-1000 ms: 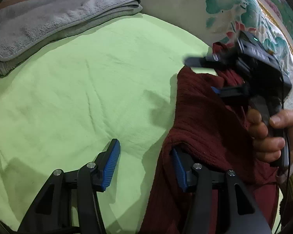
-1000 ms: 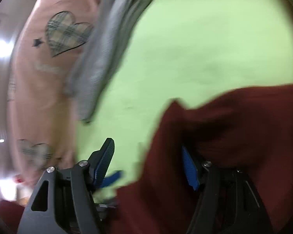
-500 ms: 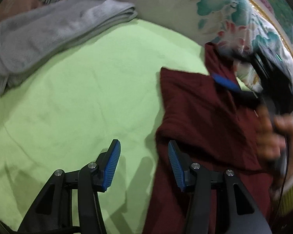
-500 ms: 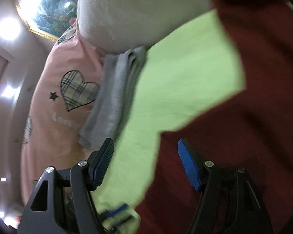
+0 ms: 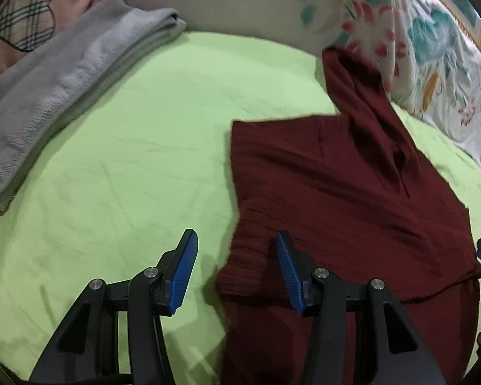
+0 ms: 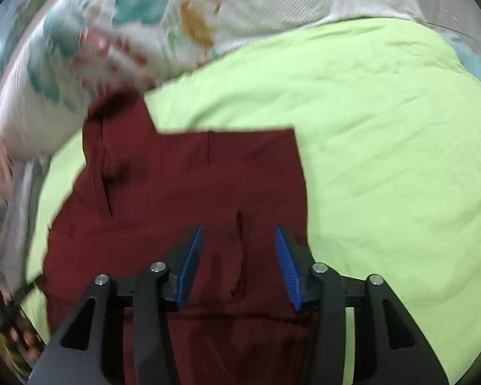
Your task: Fold large clothes
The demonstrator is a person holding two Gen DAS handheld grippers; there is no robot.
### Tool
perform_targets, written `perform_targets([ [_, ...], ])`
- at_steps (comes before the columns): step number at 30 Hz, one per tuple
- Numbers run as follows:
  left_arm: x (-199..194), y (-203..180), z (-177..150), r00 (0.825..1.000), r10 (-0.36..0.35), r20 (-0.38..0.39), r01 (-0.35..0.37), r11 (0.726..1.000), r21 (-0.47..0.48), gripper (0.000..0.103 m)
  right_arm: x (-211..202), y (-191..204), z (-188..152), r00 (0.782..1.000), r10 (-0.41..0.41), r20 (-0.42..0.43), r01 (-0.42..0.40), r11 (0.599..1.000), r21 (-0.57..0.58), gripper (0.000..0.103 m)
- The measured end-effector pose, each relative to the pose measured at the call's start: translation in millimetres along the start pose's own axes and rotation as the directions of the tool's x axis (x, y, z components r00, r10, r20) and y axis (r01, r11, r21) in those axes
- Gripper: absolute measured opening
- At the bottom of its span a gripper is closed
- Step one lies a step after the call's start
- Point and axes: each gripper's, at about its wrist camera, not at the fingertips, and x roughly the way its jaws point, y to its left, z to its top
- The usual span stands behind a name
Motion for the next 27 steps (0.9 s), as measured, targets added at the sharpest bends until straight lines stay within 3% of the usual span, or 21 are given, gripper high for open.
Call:
perform_targets([
  [2,6.8,-8.0,-2.3,1.0,0.024,-0.015,-0.023,0.999,0.034,0.052,13.8,9.2,-3.6,0.999,-0.017,-0.036,0.014,0.998,-0.066,0.028],
  [3,10.1,-10.6,-4.0,0.999,0.037,-0.022,-0.036,0.998,0.047,0.052,22.7,13.0,-4.1,0.998,-0.009,-0.063,0.003,0.996,-0.088,0.012],
  [6,17.6,-12.9,-6.6,0.997,0.064,-0.035,-0.062,0.996,0.069,0.056,19.0,7.2,-0.2,0.999,-0.012,-0.029,0.01,0.998,-0.057,0.004],
  [8,18.2,-10.2,-5.0,0.996,0.071,-0.049,-0.068,0.996,0.063,0.059,12.1,-6.3,2.9,0.998,-0.062,-0.001,0.062,0.998,-0.013,0.0],
  [11,6.9,-7.0,2.0,0.998,0.048,-0.048,-0.046,0.998,0.042,0.058,10.7,-14.8,4.8,0.999,0.005,-0.038,-0.003,0.999,0.04,0.001],
  [13,-3.9,-14.3,10.7,0.999,0.028,-0.021,-0.027,0.998,0.048,0.058,0.3,-14.4,9.9,0.997,0.082,-0.013,-0.081,0.996,0.042,0.003],
  [16,-6.5,-30.9,32.5,0.999,-0.042,-0.011,0.042,0.998,0.055,0.058,4.3,1.6,28.1,0.99,0.139,-0.018,-0.139,0.99,-0.008,0.026],
  [17,-4.4,-36.3,39.8,0.998,-0.062,-0.012,0.063,0.997,0.055,0.058,8.2,9.4,35.5,0.985,0.169,-0.018,-0.17,0.985,-0.022,0.04],
  [18,-0.8,-42.5,49.3,0.996,-0.085,-0.012,0.085,0.995,0.054,0.058,14.2,22.1,45.5,0.979,0.205,-0.017,-0.206,0.977,-0.05,0.044],
  [22,19.7,-65.9,88.4,0.994,-0.108,-0.009,0.108,0.992,0.066,0.058,48.8,60.5,81.9,0.955,0.291,-0.059,-0.296,0.949,-0.105,0.044],
  [27,56.3,-83.6,143.2,0.992,-0.124,-0.007,0.124,0.991,0.045,0.058,90.6,92.8,126.9,0.946,0.317,-0.07,-0.323,0.939,-0.113,0.044],
])
